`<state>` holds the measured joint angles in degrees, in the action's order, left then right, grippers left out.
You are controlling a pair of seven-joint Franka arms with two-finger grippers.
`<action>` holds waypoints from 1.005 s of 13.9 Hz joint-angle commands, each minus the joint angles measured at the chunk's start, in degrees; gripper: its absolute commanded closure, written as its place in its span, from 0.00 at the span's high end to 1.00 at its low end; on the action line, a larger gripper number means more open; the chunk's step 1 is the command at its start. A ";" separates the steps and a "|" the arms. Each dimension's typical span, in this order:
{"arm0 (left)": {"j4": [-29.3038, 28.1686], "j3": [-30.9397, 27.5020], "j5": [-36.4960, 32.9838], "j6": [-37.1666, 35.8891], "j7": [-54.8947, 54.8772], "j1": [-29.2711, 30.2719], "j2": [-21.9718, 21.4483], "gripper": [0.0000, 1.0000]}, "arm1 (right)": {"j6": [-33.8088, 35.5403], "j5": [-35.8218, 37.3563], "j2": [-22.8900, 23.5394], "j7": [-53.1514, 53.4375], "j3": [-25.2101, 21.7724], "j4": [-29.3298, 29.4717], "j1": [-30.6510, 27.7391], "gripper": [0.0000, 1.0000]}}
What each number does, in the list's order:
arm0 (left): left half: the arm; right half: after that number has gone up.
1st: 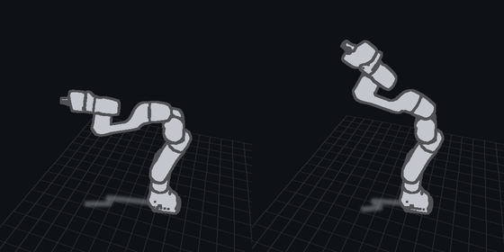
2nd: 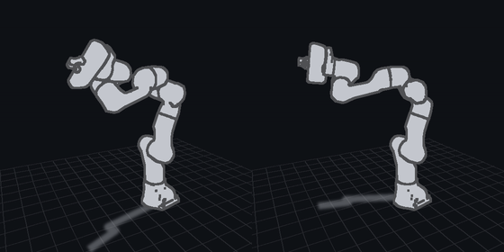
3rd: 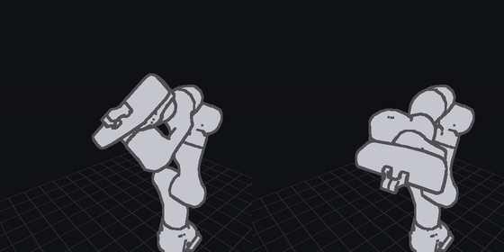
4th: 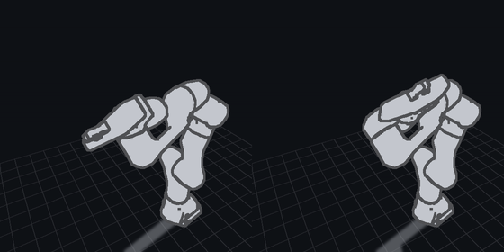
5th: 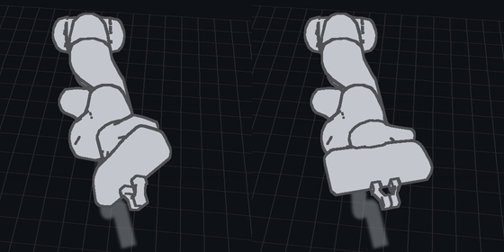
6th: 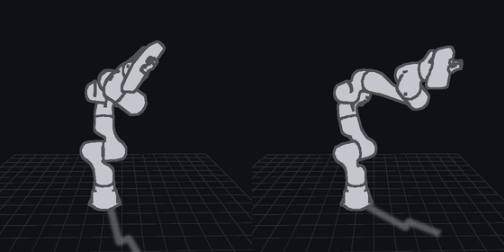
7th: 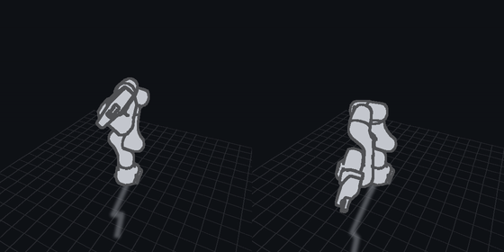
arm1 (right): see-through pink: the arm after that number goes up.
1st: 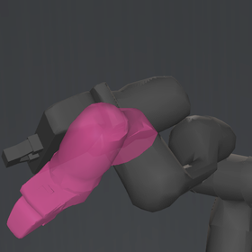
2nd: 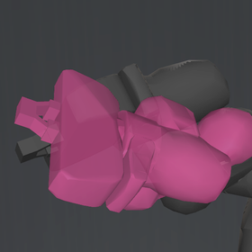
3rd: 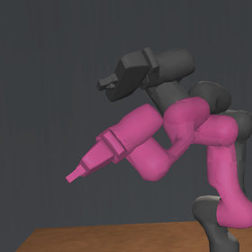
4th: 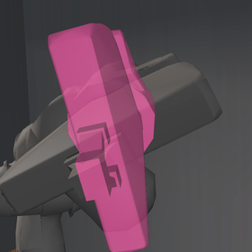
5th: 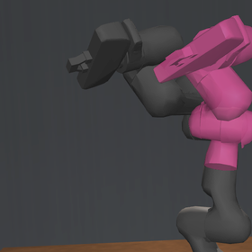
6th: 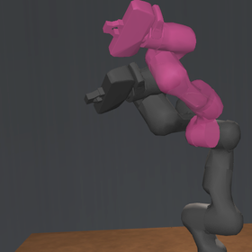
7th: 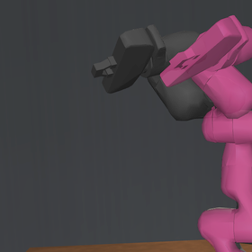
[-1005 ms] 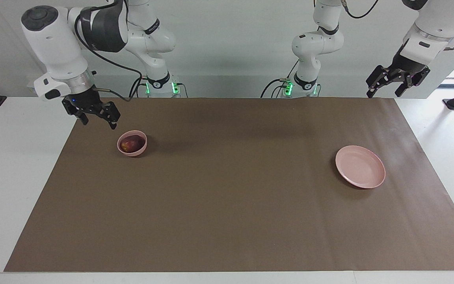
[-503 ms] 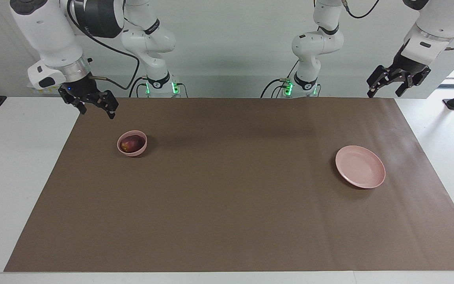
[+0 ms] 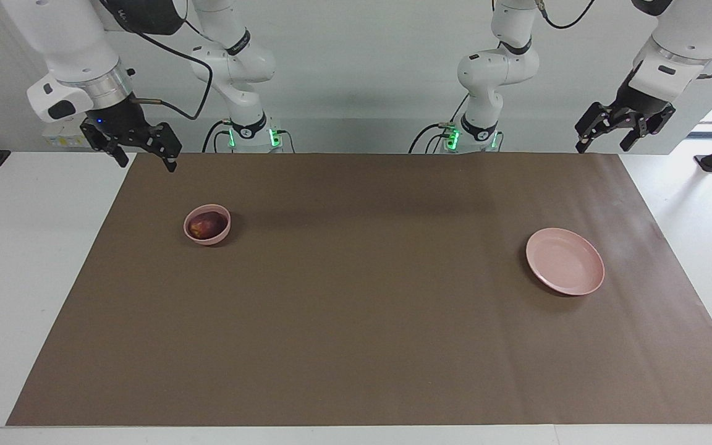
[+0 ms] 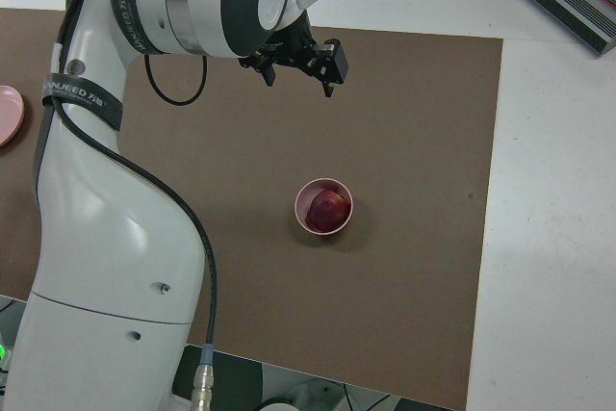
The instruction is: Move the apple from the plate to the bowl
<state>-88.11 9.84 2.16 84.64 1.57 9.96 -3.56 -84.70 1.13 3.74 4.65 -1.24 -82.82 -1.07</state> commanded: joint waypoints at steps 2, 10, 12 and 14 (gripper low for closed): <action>-0.14 -0.70 -0.57 -0.88 0.01 -0.73 -0.48 1.00 | -0.38 -0.86 -0.93 -1.40 0.18 -1.38 0.28 1.00; -0.14 -0.70 -0.57 -0.88 0.01 -0.73 -0.48 1.00 | -0.02 -0.51 -0.93 -1.40 0.27 -1.29 0.37 1.00; -0.14 -0.70 -0.57 -0.88 0.01 -0.73 -0.48 1.00 | 0.15 -0.51 -0.93 -1.40 0.18 -1.20 0.37 1.00; -0.14 -0.70 -0.57 -0.88 0.01 -0.73 -0.48 1.00 | 0.33 -0.42 -0.93 -1.48 0.18 -1.20 0.37 1.00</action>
<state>-88.11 9.84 2.16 84.62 1.57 9.96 -3.56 -84.55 1.13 3.74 4.64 -1.22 -82.96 -0.33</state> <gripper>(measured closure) 0.000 0.000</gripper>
